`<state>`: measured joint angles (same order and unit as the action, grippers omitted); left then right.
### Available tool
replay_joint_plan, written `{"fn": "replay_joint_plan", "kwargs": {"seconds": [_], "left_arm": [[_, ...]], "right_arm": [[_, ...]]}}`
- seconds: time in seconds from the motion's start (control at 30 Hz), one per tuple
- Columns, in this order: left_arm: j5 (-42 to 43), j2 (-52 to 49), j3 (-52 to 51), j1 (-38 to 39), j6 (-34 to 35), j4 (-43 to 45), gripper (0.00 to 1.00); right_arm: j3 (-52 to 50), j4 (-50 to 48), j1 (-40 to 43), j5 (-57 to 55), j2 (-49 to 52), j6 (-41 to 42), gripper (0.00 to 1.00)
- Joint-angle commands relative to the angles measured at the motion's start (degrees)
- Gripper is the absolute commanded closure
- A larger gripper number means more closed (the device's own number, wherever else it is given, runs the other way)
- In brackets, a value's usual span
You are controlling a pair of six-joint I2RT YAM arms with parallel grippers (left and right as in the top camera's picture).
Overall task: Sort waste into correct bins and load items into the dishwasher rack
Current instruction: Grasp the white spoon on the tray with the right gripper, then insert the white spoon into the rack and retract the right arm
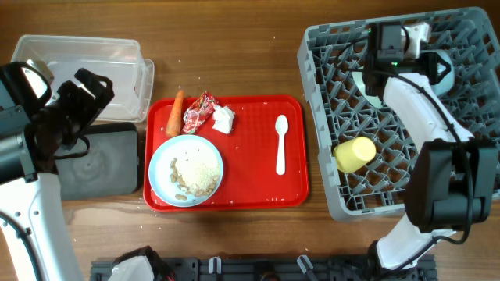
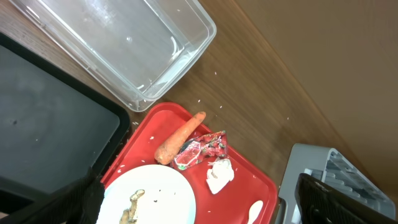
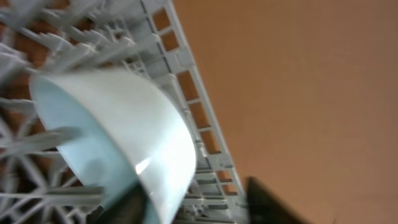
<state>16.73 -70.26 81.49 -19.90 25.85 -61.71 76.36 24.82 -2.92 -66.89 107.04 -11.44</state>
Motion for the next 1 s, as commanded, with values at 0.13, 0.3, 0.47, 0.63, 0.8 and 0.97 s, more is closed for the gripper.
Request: {"fn": "replay_joint_plan", "kwargs": {"seconds": [0.13, 0.3, 0.47, 0.63, 0.8, 0.97], "left_arm": [[-0.33, 0.13, 0.26, -0.26, 0.13, 0.13, 0.00], [-0.33, 0.13, 0.26, -0.26, 0.13, 0.13, 0.00], [-0.33, 0.13, 0.26, -0.24, 0.13, 0.13, 0.00], [-0.33, 0.13, 0.26, -0.26, 0.13, 0.13, 0.00], [-0.33, 0.13, 0.26, -0.26, 0.13, 0.11, 0.00], [-0.33, 0.13, 0.26, -0.24, 0.13, 0.13, 0.00]], "right_arm": [[-0.13, 3.54, -8.41, 26.38, -17.92, 0.48, 0.35], [-0.17, 15.61, -20.79, 69.55, -27.23, 15.43, 0.36], [-0.63, 26.34, -27.32, 76.98, -11.76, 41.68, 0.44], [-0.63, 27.82, -27.93, 77.46, 7.04, 46.16, 0.49], [-0.63, 28.65, -27.61, 77.48, 11.19, 46.16, 0.83], [1.88, 28.83, -27.30, 73.02, 6.19, 42.86, 0.96]]}}
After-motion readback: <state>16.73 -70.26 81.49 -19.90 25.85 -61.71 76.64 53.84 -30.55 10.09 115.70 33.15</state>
